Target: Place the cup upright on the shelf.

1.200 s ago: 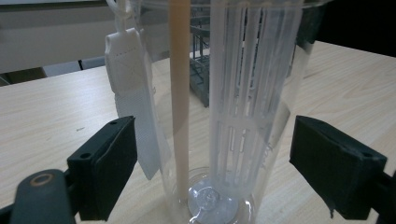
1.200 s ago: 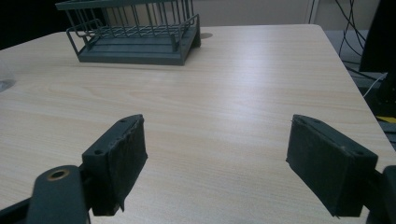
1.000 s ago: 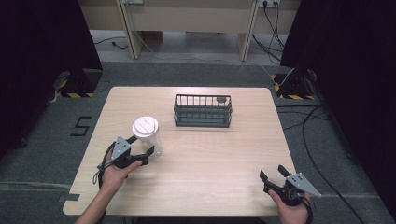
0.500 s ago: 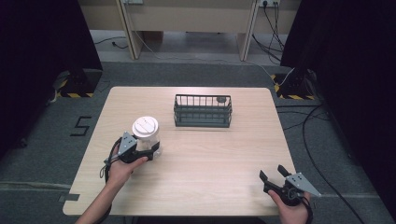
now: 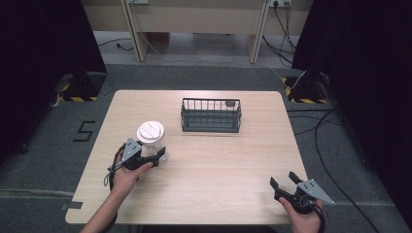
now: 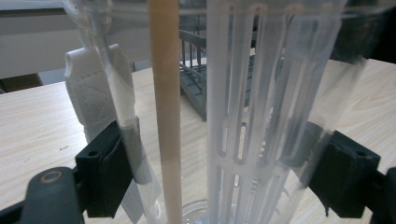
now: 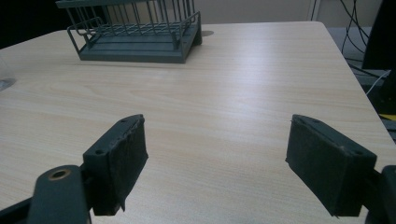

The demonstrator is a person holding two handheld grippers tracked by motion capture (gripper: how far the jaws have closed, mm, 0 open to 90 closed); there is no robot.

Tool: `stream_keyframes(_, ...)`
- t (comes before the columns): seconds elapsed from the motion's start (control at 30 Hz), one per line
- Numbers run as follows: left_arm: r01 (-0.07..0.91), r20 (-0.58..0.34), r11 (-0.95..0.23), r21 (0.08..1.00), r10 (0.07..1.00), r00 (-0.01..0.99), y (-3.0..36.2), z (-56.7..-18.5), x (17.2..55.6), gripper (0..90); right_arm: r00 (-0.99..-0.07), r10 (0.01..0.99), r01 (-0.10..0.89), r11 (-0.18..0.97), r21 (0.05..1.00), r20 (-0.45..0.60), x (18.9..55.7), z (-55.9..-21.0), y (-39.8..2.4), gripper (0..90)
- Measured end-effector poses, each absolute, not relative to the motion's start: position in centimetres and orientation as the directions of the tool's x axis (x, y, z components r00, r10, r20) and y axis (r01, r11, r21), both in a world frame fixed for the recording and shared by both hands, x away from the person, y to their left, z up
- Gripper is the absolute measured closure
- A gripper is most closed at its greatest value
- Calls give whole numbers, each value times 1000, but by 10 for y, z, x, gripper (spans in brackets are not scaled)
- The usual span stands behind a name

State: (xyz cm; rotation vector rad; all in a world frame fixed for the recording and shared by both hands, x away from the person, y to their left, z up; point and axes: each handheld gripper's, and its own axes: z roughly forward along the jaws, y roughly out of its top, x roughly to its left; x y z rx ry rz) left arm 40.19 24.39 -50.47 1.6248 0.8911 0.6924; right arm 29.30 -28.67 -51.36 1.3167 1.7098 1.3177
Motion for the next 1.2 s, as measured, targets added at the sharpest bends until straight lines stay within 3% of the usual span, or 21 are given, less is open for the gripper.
stream_keyframes(1.2,146,15,-118,982,825,565,230,-471,407,174,-325,939,342,7,940,111,293,-514,-287,209)
